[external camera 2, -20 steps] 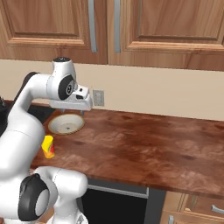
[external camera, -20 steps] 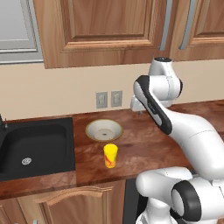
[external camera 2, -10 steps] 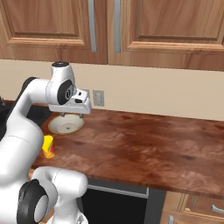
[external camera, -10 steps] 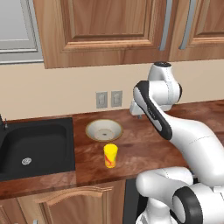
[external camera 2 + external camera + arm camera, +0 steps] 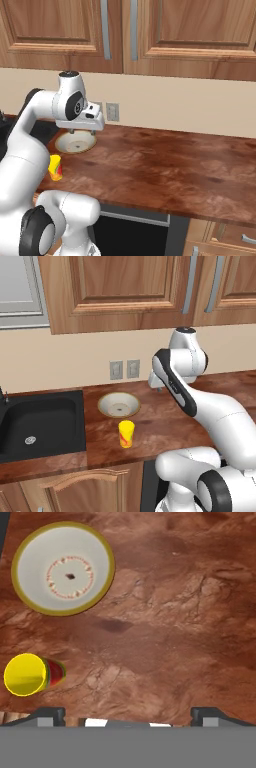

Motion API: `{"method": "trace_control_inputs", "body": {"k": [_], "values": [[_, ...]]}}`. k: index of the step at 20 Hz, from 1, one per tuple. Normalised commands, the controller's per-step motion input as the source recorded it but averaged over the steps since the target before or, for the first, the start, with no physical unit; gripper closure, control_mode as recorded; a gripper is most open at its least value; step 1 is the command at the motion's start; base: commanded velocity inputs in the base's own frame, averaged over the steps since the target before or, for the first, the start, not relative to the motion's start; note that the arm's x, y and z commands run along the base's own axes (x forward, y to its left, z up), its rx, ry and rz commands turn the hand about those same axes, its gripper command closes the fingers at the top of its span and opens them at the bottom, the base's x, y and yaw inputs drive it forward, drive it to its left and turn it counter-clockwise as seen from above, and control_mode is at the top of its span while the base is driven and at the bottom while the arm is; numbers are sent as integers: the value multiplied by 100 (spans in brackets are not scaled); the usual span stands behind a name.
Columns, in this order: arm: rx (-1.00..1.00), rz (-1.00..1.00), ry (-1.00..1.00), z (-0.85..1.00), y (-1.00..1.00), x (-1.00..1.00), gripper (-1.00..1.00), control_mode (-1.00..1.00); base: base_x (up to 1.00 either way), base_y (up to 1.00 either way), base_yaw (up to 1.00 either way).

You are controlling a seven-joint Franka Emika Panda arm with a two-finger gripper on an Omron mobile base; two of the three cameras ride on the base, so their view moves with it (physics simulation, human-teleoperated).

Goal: Place the bowl in the left basin and the cup in the right basin of the sink.

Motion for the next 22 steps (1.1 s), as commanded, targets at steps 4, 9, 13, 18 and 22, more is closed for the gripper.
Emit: {"method": "trace_control_inputs", "body": {"k": [4,9,13,18,22], "values": [[0,0,0,-3,0,0,-100,-100,0,0,0],[0,0,0,-6,4,-1,-100,-100,0,0,0],[0,4,0,-10,21,-23,-100,-100,0,0,0],[0,2,0,-11,20,-8,-100,-100,0,0,0],[0,0,0,-15,10,0,-100,-100,0,0,0]]}}
